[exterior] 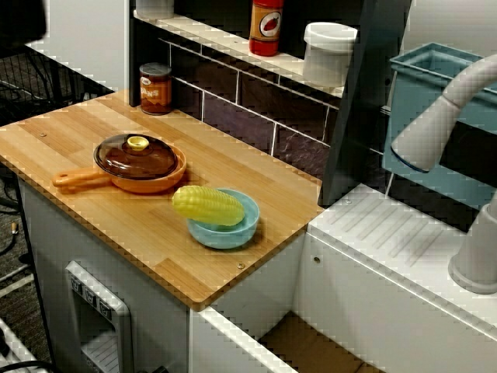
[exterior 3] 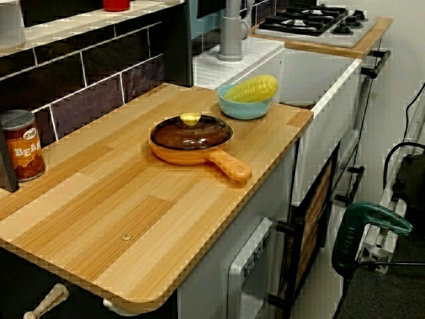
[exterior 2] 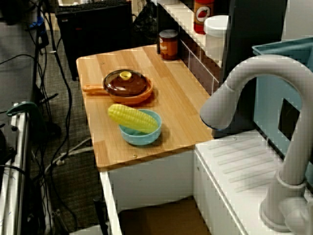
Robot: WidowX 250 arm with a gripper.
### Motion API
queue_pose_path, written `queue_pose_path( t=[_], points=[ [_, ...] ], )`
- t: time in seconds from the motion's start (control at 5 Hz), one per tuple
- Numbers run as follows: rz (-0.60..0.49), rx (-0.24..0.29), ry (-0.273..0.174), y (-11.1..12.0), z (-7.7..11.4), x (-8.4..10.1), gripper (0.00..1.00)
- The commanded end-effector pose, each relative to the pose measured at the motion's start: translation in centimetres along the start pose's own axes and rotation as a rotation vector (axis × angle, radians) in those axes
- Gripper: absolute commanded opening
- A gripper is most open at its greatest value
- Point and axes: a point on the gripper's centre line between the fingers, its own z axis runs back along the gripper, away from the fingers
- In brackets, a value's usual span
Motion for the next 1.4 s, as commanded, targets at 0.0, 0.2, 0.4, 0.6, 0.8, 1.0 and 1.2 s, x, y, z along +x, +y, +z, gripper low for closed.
queue_pose_path(
  t=[0.0,0.2,0.4,0.6,0.8,1.0,1.2],
  points=[
    [0.044,0.041,-0.174,2.8,-1.3,3.0,1.0],
    [-0.03,0.108,-0.224,2.8,-2.9,4.9,1.0],
    [-0.052,0.151,-0.227,4.0,-4.5,7.8,1.0],
    [-0.011,0.157,-0.198,6.3,-5.7,10.7,1.0],
    [0.005,0.152,-0.206,7.7,-5.9,11.9,1.0],
    [0.003,0.14,-0.188,7.9,-6.6,12.3,1.0],
    [-0.015,0.161,-0.178,6.6,-7.1,11.8,1.0]
  ],
)
